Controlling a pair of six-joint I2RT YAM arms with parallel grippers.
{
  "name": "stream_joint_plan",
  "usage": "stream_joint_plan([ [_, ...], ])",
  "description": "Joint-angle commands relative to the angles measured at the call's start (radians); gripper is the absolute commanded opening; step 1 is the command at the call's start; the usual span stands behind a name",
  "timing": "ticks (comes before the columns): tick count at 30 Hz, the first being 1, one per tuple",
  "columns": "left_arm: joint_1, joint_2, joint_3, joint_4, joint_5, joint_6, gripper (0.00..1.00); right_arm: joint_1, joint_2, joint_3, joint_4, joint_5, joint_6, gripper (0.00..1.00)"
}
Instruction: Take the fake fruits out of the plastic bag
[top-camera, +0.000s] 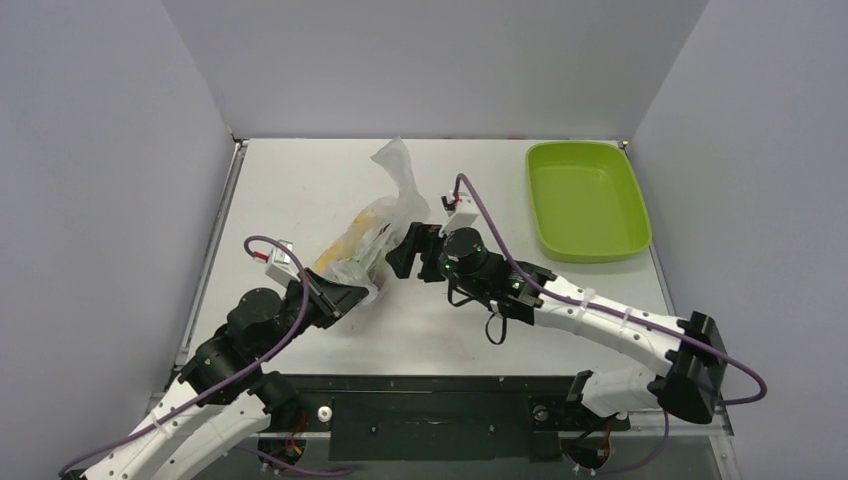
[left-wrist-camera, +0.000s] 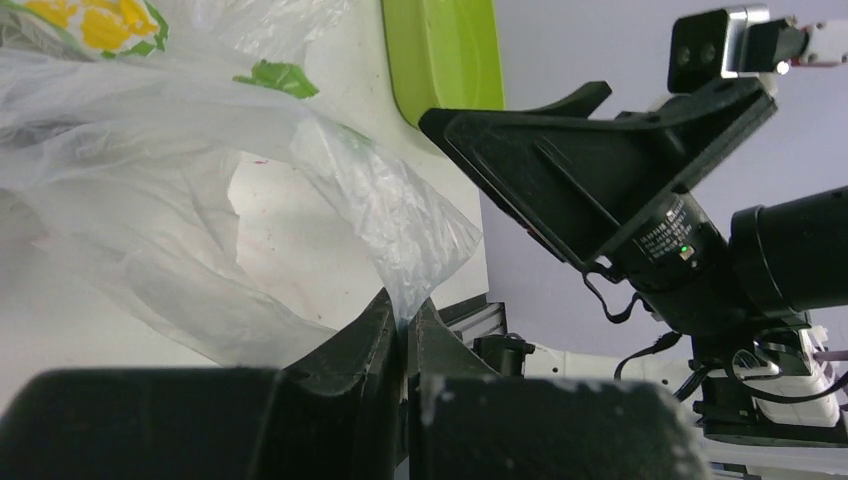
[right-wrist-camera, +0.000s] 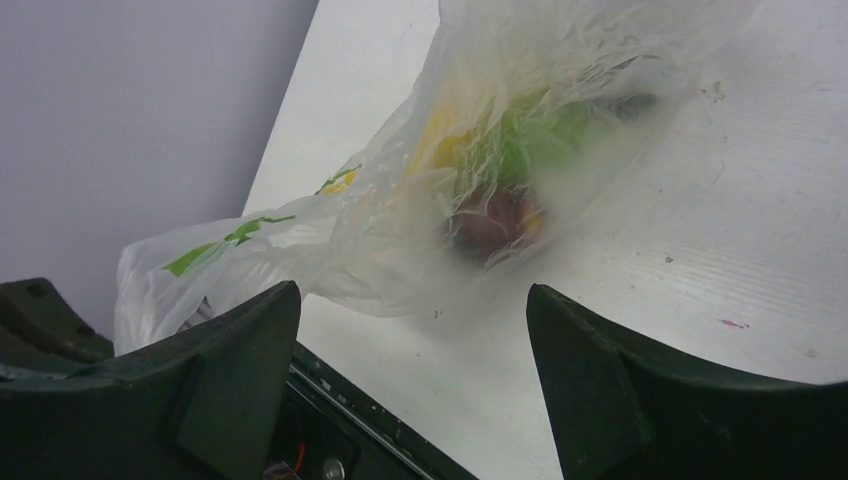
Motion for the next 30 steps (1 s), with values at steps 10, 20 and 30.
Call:
stream_joint_plan([
  [10,0.003,-0.019,0.054,-0.026,-0.028,0.056,0.0,0.032,0.265,0.141,0.141,0.14,0.165,0.76],
  [20,0.003,-0.058,0.046,-0.045,-0.104,0.021,0.0,0.055,0.363,0.176,0.22,0.131,0.159,0.6],
  [30,0.003,-0.112,0.127,-0.2,-0.228,0.025,0.0,0.038,0.341,0.111,0.244,0.136,0.175,0.0],
])
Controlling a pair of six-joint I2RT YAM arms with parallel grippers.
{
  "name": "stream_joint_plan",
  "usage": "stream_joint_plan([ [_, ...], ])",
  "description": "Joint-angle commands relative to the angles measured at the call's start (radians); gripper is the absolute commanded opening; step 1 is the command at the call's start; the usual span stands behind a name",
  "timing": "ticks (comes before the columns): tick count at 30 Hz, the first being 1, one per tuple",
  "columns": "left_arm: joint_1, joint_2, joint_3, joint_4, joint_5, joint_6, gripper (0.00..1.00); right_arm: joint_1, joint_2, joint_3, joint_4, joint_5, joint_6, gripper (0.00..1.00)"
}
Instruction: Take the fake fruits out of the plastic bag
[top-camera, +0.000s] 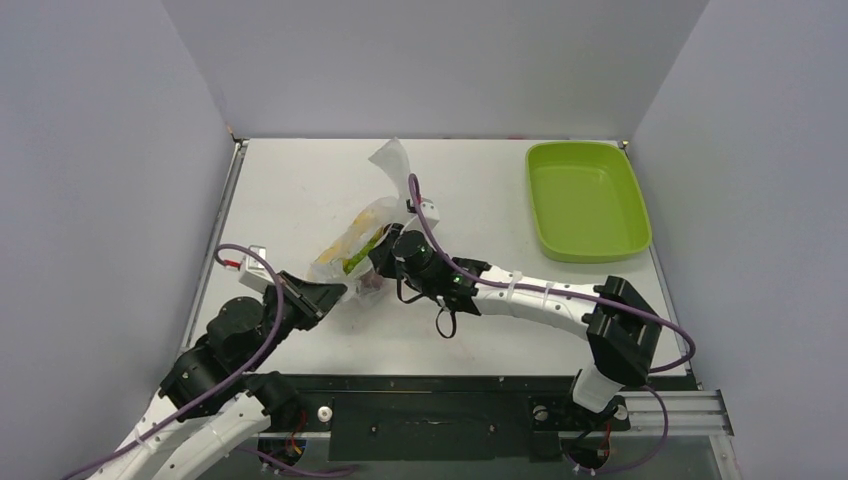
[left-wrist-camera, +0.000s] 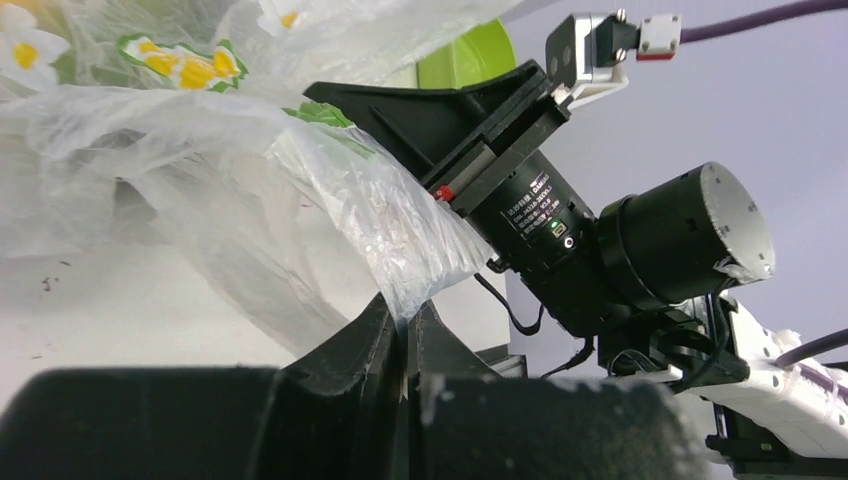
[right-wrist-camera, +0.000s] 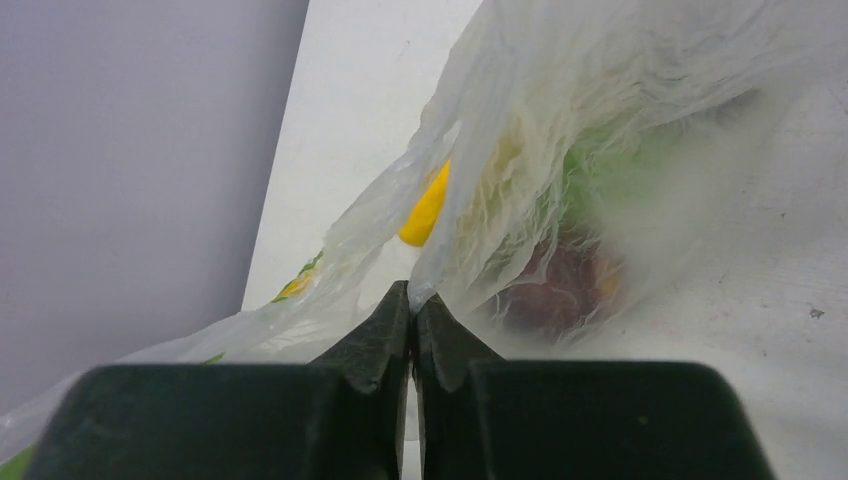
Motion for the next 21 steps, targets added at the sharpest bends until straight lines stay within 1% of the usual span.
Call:
stream_joint_plan([
  [1,0.003,-0.03,0.11,-0.109,-0.133,0.017,0.0,-0.033,-0.061,-0.068,0.065,0.006,0.013,0.0],
  [2,0.002,-0.031,0.132,-0.158,-0.152,0.02,0.0,-0.059,-0.085,-0.089,0.075,-0.008,0.008,0.0],
  [5,0.003,-0.024,0.158,-0.253,-0.214,0.041,0.0,-0.128,-0.135,-0.186,0.143,-0.166,-0.044,0.0],
  [11,0.002,-0.012,0.159,-0.312,-0.217,0.093,0.0,-0.29,-0.256,-0.372,0.198,-0.339,-0.149,0.0],
  [13,0.003,-0.016,0.147,-0.294,-0.183,0.127,0.0,-0.335,-0.282,-0.399,0.194,-0.392,-0.184,0.0],
  [15,0.001,-0.006,0.138,-0.274,-0.126,0.178,0.0,-0.371,-0.29,-0.413,0.184,-0.449,-0.206,0.0],
  [16,0.0,0.001,0.139,-0.271,-0.074,0.224,0.0,-0.381,-0.295,-0.418,0.174,-0.47,-0.22,0.0],
  [19,0.003,0.063,0.17,-0.302,0.015,0.309,0.0,-0.384,-0.316,-0.439,0.146,-0.47,-0.255,0.0],
  [21,0.002,0.097,0.225,-0.334,0.065,0.367,0.05,-0.384,-0.323,-0.451,0.127,-0.464,-0.271,0.0],
])
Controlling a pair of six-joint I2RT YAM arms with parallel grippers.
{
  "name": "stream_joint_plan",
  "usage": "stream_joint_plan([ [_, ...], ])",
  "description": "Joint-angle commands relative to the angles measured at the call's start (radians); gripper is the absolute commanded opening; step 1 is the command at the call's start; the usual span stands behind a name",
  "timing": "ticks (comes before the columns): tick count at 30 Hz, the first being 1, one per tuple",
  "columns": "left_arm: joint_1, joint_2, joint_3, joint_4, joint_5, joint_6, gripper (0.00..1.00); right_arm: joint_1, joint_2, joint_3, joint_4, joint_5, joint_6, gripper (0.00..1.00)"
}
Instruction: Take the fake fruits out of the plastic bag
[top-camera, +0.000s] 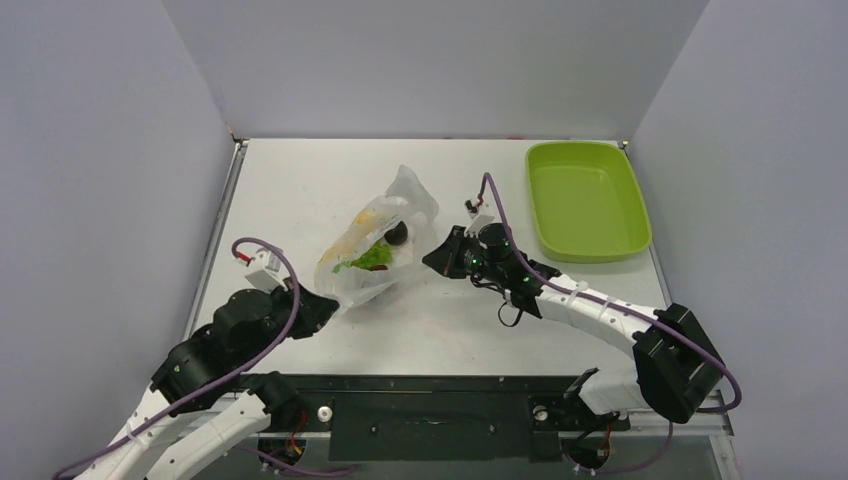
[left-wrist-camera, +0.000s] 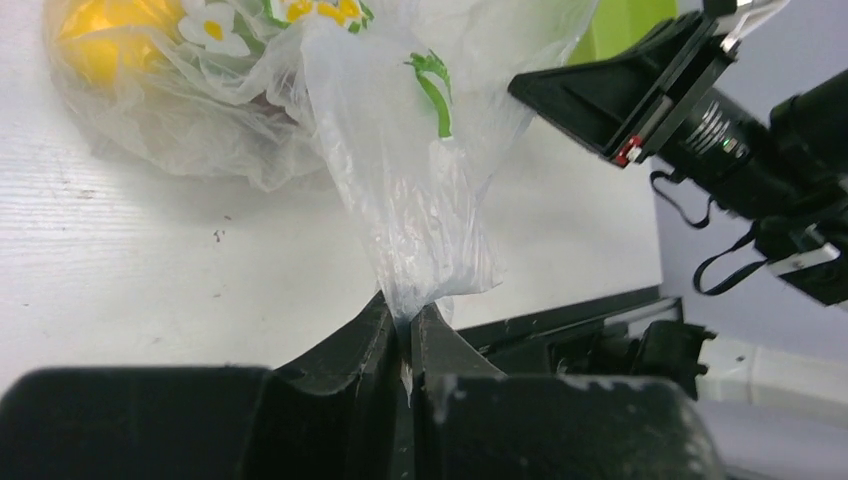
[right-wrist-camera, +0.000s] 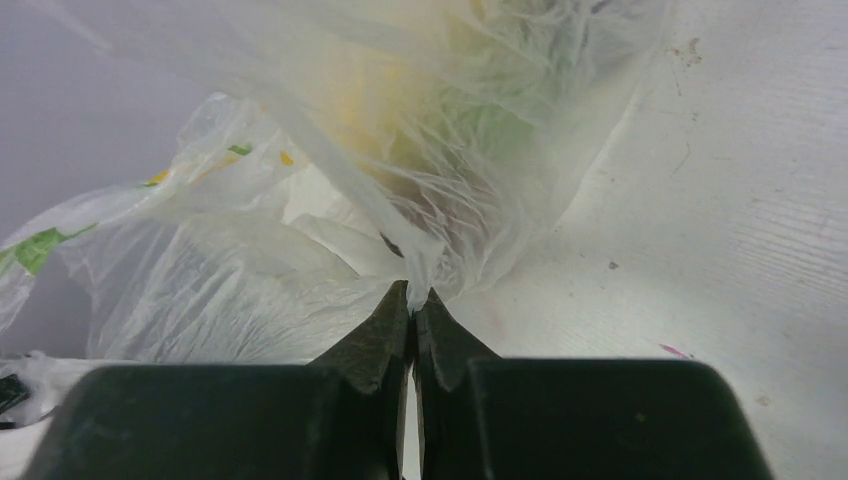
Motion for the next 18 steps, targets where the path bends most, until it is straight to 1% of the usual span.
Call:
stream_joint_plan([
  [1,0.004,0.059,0.118,-0.067,0.121,0.195,0.13,-0.042,-0.034,-0.041,-0.071,0.06,-0.11,0.0],
  [2,0.003,0.07,0.151,-0.075,0.133,0.212,0.18,-0.041,-0.037,-0.043,-0.073,0.058,-0.115,0.0],
  [3,0.003,0.074,0.167,-0.076,0.158,0.245,0.31,-0.039,-0.037,-0.046,-0.069,0.053,-0.118,0.0],
  [5,0.003,0.086,0.226,-0.074,0.187,0.291,0.42,-0.031,-0.038,-0.044,-0.07,0.055,-0.125,0.0],
  [7,0.002,0.107,0.292,-0.068,0.198,0.33,0.44,-0.023,-0.036,-0.037,-0.074,0.057,-0.128,0.0],
  [10,0.002,0.192,0.421,-0.069,0.17,0.386,0.45,-0.002,-0.034,-0.027,-0.08,0.07,-0.135,0.0],
  [13,0.003,0.32,0.534,-0.073,0.114,0.422,0.46,0.017,-0.034,-0.008,-0.096,0.088,-0.149,0.0],
  [15,0.003,0.4,0.574,-0.054,0.068,0.453,0.48,0.032,-0.033,-0.001,-0.099,0.091,-0.147,0.0],
  [18,0.006,0.489,0.582,0.007,-0.043,0.493,0.49,0.041,-0.033,0.001,-0.092,0.094,-0.145,0.0],
])
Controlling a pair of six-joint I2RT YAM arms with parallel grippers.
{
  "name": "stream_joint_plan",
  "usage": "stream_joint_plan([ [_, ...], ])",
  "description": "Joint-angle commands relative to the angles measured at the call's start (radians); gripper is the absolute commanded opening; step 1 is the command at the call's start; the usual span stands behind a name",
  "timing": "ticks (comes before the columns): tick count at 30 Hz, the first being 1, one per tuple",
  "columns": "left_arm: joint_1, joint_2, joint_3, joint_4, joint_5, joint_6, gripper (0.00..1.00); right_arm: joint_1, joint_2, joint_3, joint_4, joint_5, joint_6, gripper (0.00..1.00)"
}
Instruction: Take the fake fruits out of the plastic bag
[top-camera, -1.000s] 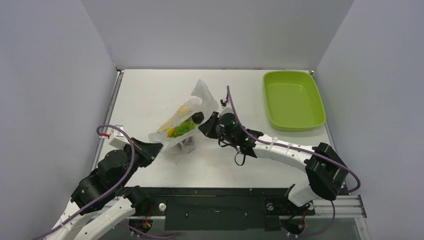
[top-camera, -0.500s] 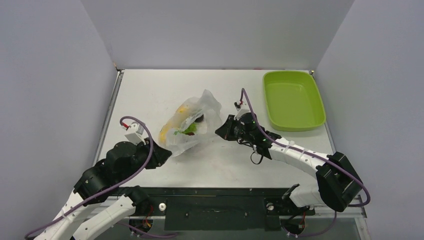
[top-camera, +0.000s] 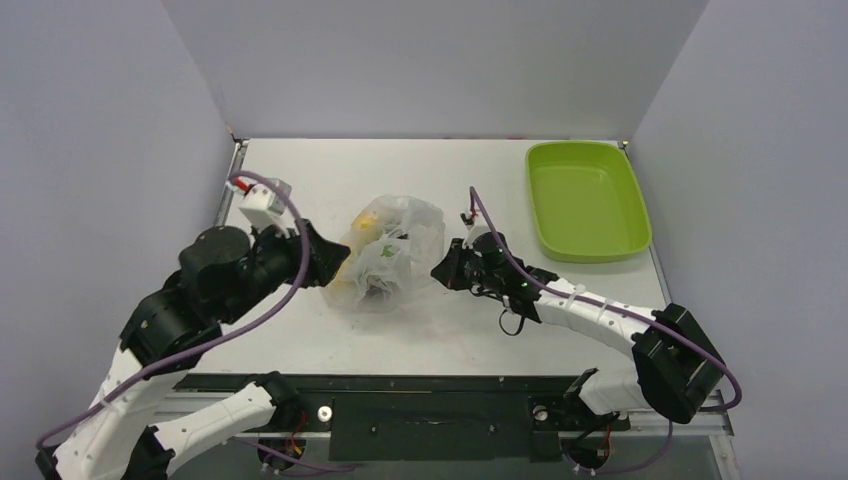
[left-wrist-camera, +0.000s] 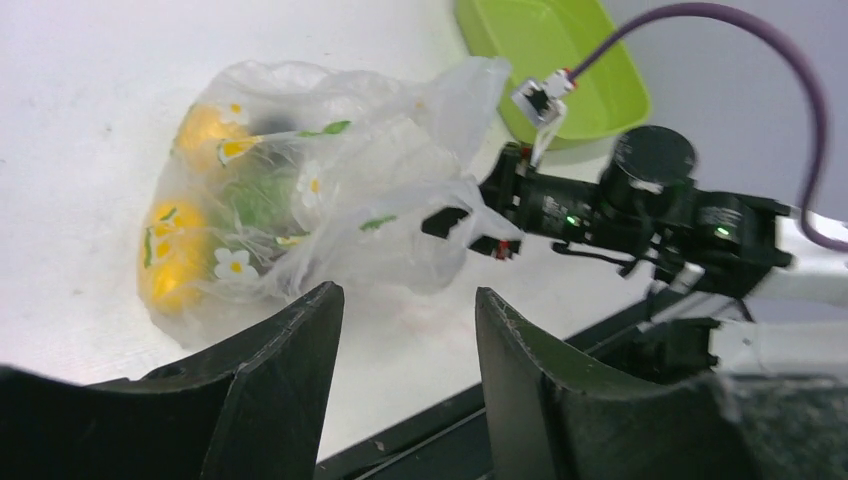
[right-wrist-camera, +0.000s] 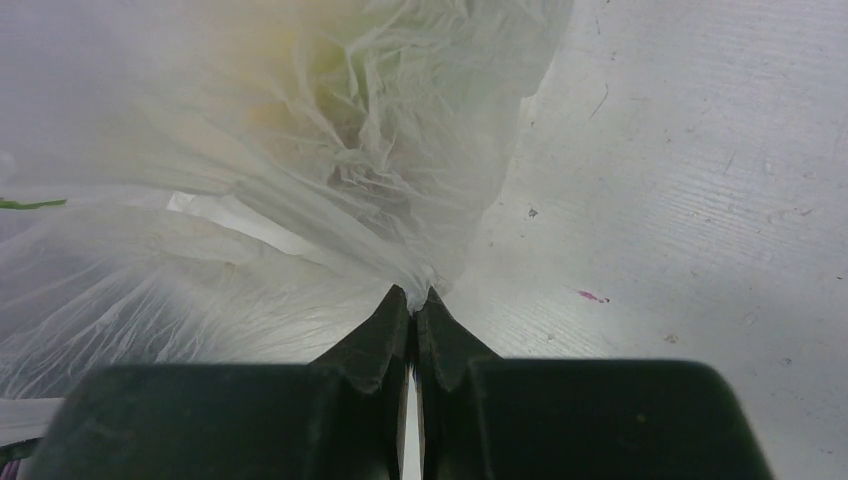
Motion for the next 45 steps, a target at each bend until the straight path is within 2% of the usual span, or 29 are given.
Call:
stream_joint_plan([
  [1,0.008,0.162,0.014,0.112,-0.148,0.102,0.49,0.02,-0.027,0.045,0.017,0.029,-0.019,0.0],
  [3,0.025,0.231,0.016,0.159,-0.136,0.131,0.5,0.022,-0.031,0.047,0.016,0.032,-0.015,0.0],
  [8,0.066,0.357,-0.021,0.307,0.136,0.164,0.53,0.027,-0.048,0.049,0.012,0.038,-0.019,0.0],
  [11,0.071,0.374,-0.11,0.403,0.329,0.151,0.54,0.028,-0.057,0.052,0.005,0.043,-0.025,0.0],
  [15,0.072,0.403,-0.226,0.477,0.455,0.104,0.55,0.023,-0.07,0.059,-0.004,0.052,-0.038,0.0],
  [16,0.072,0.394,-0.279,0.494,0.46,0.092,0.52,0.015,-0.075,0.059,-0.005,0.053,-0.04,0.0],
  [18,0.072,0.351,-0.385,0.532,0.459,0.05,0.4,0.001,-0.078,0.062,-0.005,0.055,-0.043,0.0],
  [22,0.072,0.234,-0.595,0.573,0.427,-0.04,0.28,-0.023,-0.069,0.079,-0.011,0.062,-0.06,0.0],
  [27,0.073,0.066,-0.848,0.543,0.327,-0.186,0.25,-0.059,-0.018,0.127,-0.029,0.068,-0.075,0.0],
  [31,0.073,-0.026,-0.943,0.508,0.248,-0.29,0.24,-0.076,0.023,0.153,-0.067,0.098,-0.092,0.0],
  [34,0.075,-0.083,-0.964,0.495,0.216,-0.32,0.24,-0.071,0.042,0.15,-0.079,0.086,-0.087,0.0],
  [38,0.073,-0.132,-0.891,0.497,0.277,-0.265,0.3,-0.04,0.048,0.128,-0.085,0.079,-0.082,0.0],
  [41,0.074,-0.142,-0.758,0.485,0.329,-0.199,0.46,-0.013,0.036,0.111,-0.085,0.094,-0.077,0.0],
  [43,0.074,-0.127,-0.657,0.456,0.338,-0.14,0.51,0.002,0.029,0.099,-0.082,0.101,-0.075,0.0],
  [45,0.075,-0.089,-0.552,0.412,0.311,-0.084,0.53,0.016,0.026,0.098,-0.082,0.106,-0.075,0.0],
])
